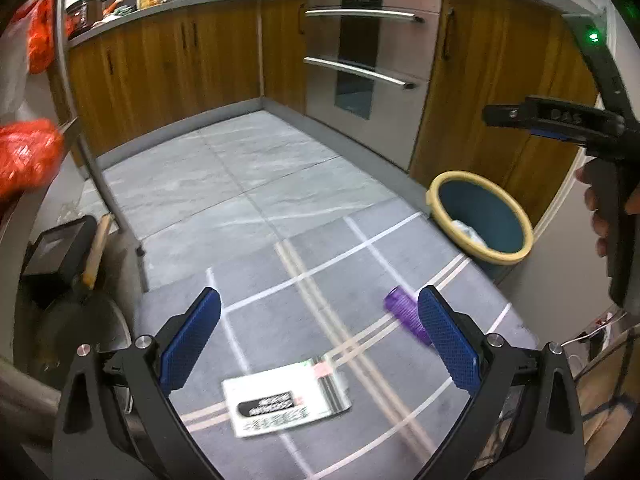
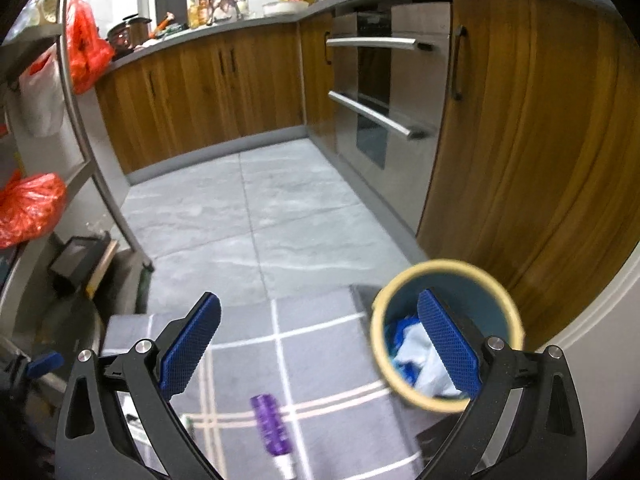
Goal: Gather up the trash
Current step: 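Move both open tools back over the medicine box and spray bottle, then grasp the Coltalin medicine box with the left tool and lift it, then grasp the purple spray bottle with the right tool while the left holds the box, then carry the medicine box and spray bottle over the bin with both tools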
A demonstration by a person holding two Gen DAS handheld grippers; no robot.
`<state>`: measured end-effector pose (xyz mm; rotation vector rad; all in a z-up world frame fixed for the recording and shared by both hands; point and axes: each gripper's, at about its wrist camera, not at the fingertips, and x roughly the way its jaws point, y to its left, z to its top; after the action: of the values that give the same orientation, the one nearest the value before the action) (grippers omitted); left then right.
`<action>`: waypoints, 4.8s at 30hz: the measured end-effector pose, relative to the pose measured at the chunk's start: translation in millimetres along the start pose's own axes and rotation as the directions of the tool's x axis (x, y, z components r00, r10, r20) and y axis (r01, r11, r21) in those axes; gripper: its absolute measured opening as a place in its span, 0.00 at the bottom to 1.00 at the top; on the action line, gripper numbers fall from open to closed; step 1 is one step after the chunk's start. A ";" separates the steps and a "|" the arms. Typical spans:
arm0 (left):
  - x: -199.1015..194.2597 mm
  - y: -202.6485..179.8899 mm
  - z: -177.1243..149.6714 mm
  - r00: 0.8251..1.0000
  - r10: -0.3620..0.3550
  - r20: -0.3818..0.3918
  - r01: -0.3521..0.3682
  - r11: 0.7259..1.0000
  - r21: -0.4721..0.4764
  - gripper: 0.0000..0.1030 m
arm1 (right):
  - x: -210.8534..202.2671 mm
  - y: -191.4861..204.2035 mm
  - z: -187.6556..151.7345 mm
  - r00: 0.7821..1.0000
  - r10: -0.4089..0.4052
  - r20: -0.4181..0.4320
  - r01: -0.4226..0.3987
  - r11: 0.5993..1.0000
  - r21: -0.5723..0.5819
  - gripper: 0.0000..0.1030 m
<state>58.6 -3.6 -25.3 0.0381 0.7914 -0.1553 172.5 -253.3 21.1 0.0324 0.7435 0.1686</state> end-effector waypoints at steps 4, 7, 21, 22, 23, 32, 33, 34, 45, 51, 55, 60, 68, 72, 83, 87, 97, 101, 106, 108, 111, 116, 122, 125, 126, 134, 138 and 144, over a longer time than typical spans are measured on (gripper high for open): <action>-3.2 19.5 -12.9 1.000 0.027 -0.015 -0.027 1.000 -0.012 0.94 | 4.1 14.3 -16.7 0.999 0.017 -0.040 -0.017 1.000 0.008 0.95; -5.3 30.8 -18.5 0.999 0.036 -0.022 -0.037 0.999 -0.028 0.94 | 7.6 22.2 -29.8 0.997 0.017 -0.077 -0.017 1.000 0.004 0.95; 15.7 60.0 -40.6 0.991 0.072 -0.111 -0.072 0.997 -0.001 0.94 | 37.8 35.4 -93.9 0.955 0.043 -0.292 -0.025 0.998 0.064 0.95; 20.4 59.9 -42.1 0.990 0.065 -0.129 -0.065 0.998 0.003 0.94 | 38.7 40.0 -99.2 0.951 0.043 -0.306 -0.031 0.999 0.044 0.95; 25.1 58.6 -43.3 0.987 0.059 -0.149 -0.058 0.998 0.006 0.94 | 40.1 45.3 -102.9 0.947 0.042 -0.318 -0.038 0.999 0.018 0.95; 61.4 16.2 -67.6 0.955 0.026 -0.295 0.042 0.975 0.220 0.94 | 59.8 52.7 -117.2 0.926 0.011 -0.377 -0.041 0.997 -0.071 0.95; 65.2 12.8 -71.7 0.950 0.025 -0.312 0.053 0.969 0.240 0.94 | 62.5 50.3 -118.2 0.922 0.008 -0.387 -0.036 0.997 -0.064 0.95; 68.8 10.3 -75.1 0.945 0.029 -0.326 0.060 0.964 0.260 0.94 | 66.2 47.9 -119.6 0.915 0.000 -0.403 -0.026 0.998 -0.058 0.95; 111.7 -7.9 -102.8 0.896 0.113 -0.429 0.098 0.892 0.440 0.94 | 75.3 40.7 -115.0 0.899 0.057 -0.434 -0.047 0.998 0.035 0.95; 131.5 -10.4 -98.0 0.888 0.087 -0.451 0.141 0.883 0.448 0.94 | 79.1 37.9 -110.9 0.897 0.080 -0.435 -0.066 0.997 0.047 0.95; 145.5 -7.1 -91.8 0.885 0.076 -0.460 0.144 0.893 0.425 0.94 | 83.5 36.5 -109.0 0.894 0.084 -0.440 -0.068 0.996 0.053 0.95; 160.7 0.3 -83.3 0.878 0.039 -0.476 0.150 0.924 0.352 0.95 | 93.2 34.2 -107.9 0.883 0.089 -0.461 -0.062 0.995 0.073 0.95; 172.5 16.2 -75.9 0.856 -0.012 -0.517 0.162 0.956 0.246 0.93 | 106.3 33.6 -110.0 0.869 0.085 -0.488 -0.054 0.996 0.077 0.95; 176.9 25.7 -71.7 0.852 -0.019 -0.524 0.159 0.962 0.223 0.90 | 113.3 34.3 -112.6 0.859 0.073 -0.508 -0.047 0.997 0.064 0.95; 166.5 46.7 -60.5 0.869 -0.010 -0.495 0.117 0.976 0.185 0.76 | 131.6 37.1 -129.2 0.837 -0.011 -0.546 -0.015 0.999 -0.043 0.84; 163.4 52.4 -53.3 0.882 -0.020 -0.472 0.108 0.981 0.162 0.76 | 143.3 46.6 -142.8 0.807 -0.004 -0.591 -0.054 0.995 -0.081 0.59; 151.4 48.0 -49.9 0.899 -0.067 -0.434 0.127 0.986 0.110 0.75 | 146.4 68.9 -159.7 0.779 -0.019 -0.627 -0.128 0.974 -0.188 0.33; 143.5 45.5 -41.7 0.910 -0.101 -0.402 0.145 0.986 0.079 0.75 | 134.0 64.2 -144.7 0.809 0.017 -0.588 -0.133 0.979 -0.155 0.33; 132.7 32.2 -25.1 0.926 -0.153 -0.345 0.179 0.983 0.044 0.74 | 116.4 45.3 -122.2 0.848 0.061 -0.526 -0.127 0.988 -0.090 0.33; 130.5 26.3 -16.4 0.932 -0.162 -0.323 0.187 0.981 0.047 0.74 | 108.8 35.0 -114.0 0.864 0.061 -0.501 -0.115 0.990 -0.079 0.33; 128.3 14.0 -2.1 0.938 -0.191 -0.288 0.211 0.977 0.040 0.74 | 96.7 13.2 -95.0 0.891 0.072 -0.448 -0.098 0.995 -0.034 0.33; 123.4 -23.5 23.9 0.944 -0.245 -0.221 0.264 0.963 0.058 0.74 | 66.4 -36.0 -51.7 0.950 0.033 -0.310 -0.034 0.999 0.001 0.33; 119.4 -90.6 56.1 0.942 -0.298 -0.155 0.320 0.935 0.149 0.74 | 46.4 -116.2 -12.9 0.976 -0.036 -0.214 0.051 0.997 0.062 0.33; 124.8 -126.2 77.0 0.933 -0.339 -0.123 0.356 0.919 0.171 0.74 | 52.7 -153.2 -9.1 0.973 -0.060 -0.223 0.083 0.992 0.091 0.33; 125.9 -136.0 81.9 0.929 -0.350 -0.117 0.366 0.914 0.172 0.74 | 55.3 -161.2 -8.7 0.972 -0.064 -0.225 0.088 0.991 0.100 0.33; 158.9 -220.0 116.9 0.911 -0.408 -0.063 0.407 0.863 0.297 0.74 | 98.6 -208.5 -12.4 0.960 -0.016 -0.278 0.080 0.972 0.219 0.33; 178.5 -241.7 115.8 0.918 -0.390 -0.073 0.390 0.854 0.344 0.73 | 119.1 -219.1 -14.8 0.950 -0.016 -0.312 0.095 0.966 0.241 0.33; 201.3 -239.3 112.2 0.915 -0.392 -0.096 0.402 0.862 0.308 0.70 | 135.6 -217.7 -7.4 0.945 -0.047 -0.323 0.122 0.969 0.215 0.33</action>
<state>240.4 -275.5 -83.8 0.1883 0.7904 -0.6806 296.3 -445.9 -94.7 0.2005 1.0809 0.0009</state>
